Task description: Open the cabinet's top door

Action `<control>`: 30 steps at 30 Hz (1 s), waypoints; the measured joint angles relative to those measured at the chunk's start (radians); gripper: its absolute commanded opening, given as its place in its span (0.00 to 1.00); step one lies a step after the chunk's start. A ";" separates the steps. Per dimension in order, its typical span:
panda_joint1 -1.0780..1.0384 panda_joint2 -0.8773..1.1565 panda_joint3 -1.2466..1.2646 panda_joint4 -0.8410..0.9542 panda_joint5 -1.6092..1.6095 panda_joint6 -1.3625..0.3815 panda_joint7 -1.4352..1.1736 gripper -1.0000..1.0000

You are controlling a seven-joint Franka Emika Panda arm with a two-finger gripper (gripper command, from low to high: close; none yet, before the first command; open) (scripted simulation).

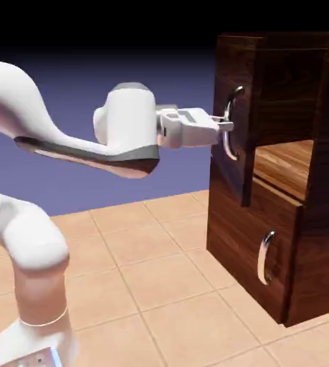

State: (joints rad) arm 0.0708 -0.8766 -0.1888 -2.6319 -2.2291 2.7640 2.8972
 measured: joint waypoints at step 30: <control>-0.210 -0.435 0.650 -0.224 1.100 -0.343 -0.538 0.00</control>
State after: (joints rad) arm -0.1388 -1.3116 0.4612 -2.8555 -1.1295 2.4214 2.3588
